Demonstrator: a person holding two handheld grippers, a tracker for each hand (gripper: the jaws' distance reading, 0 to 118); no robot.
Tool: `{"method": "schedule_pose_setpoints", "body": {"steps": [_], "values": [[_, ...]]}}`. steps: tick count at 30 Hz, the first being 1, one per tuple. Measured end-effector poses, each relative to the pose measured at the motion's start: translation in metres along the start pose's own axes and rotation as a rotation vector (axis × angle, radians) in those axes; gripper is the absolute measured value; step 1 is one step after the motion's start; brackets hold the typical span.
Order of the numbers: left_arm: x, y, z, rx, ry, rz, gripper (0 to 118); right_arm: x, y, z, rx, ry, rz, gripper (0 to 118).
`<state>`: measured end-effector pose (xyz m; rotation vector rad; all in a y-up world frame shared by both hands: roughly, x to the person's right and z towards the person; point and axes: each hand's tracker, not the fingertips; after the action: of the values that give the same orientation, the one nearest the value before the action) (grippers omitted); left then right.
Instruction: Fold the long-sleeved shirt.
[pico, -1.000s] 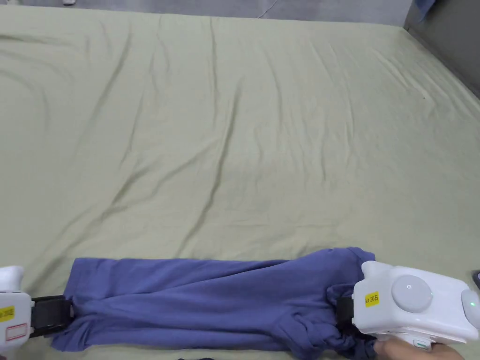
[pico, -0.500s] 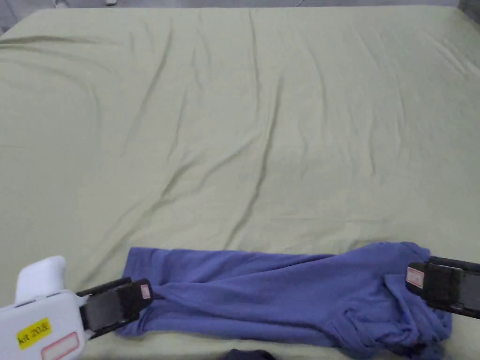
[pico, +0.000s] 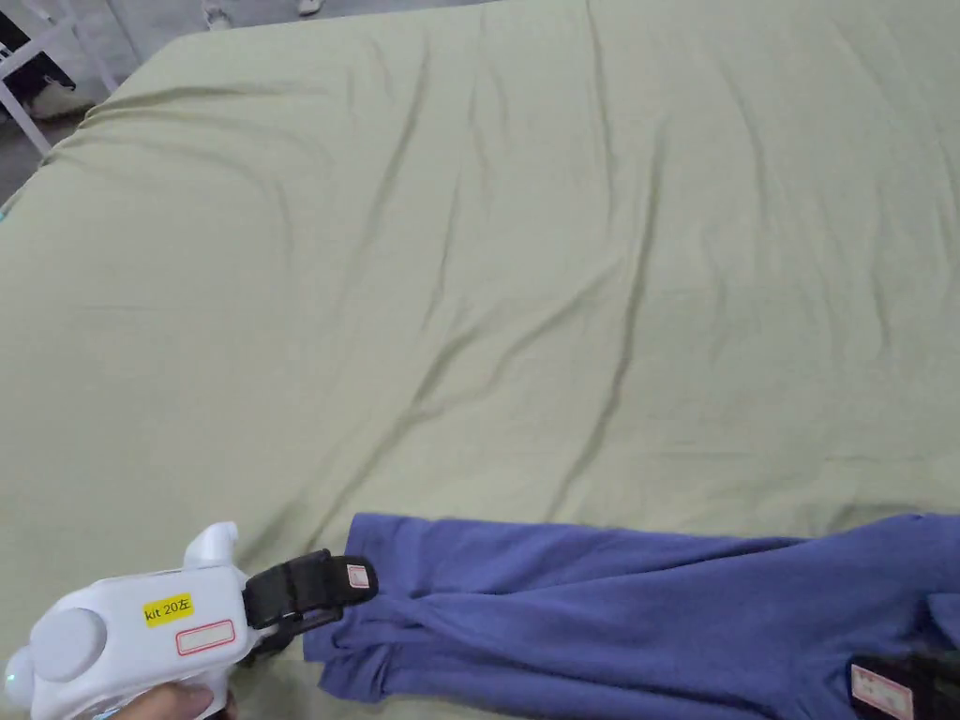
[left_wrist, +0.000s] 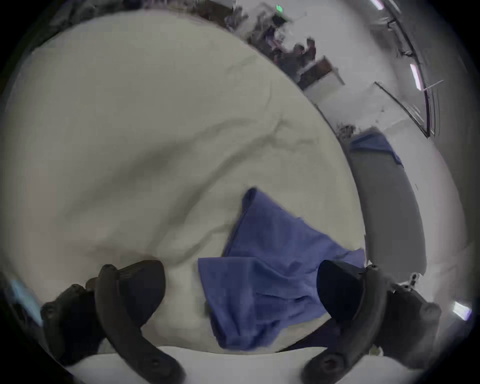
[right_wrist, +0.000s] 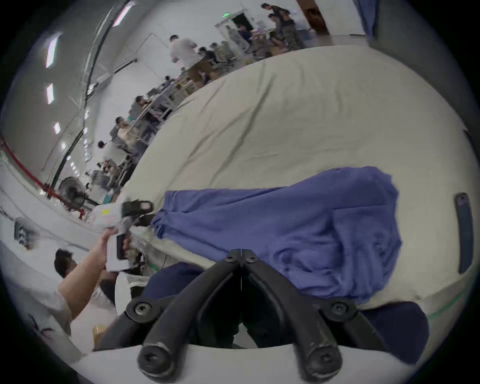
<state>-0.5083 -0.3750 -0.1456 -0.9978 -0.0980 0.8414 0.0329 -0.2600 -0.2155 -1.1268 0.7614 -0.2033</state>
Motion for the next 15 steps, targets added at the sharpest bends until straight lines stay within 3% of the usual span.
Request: {"method": "schedule_pose_setpoints", "body": {"steps": [2,4,8,12,15], "values": [[-0.001,0.022,0.001,0.007,-0.057,-0.036,118,0.002,-0.004,-0.009,-0.019,0.043,-0.004,0],[0.0,0.028,-0.014,-0.042,-0.178,0.021,118,0.003,-0.006,-0.02,-0.036,0.078,-0.013,0],[0.013,0.029,-0.035,-0.048,-0.177,-0.024,118,-0.001,-0.004,-0.036,-0.056,0.108,-0.03,0],[0.022,0.021,-0.061,-0.043,-0.407,0.138,118,-0.002,0.001,-0.047,-0.064,0.144,-0.058,0],[0.036,0.026,-0.073,-0.062,-0.352,0.012,113,-0.005,0.004,-0.051,-0.074,0.147,-0.068,0]]}}
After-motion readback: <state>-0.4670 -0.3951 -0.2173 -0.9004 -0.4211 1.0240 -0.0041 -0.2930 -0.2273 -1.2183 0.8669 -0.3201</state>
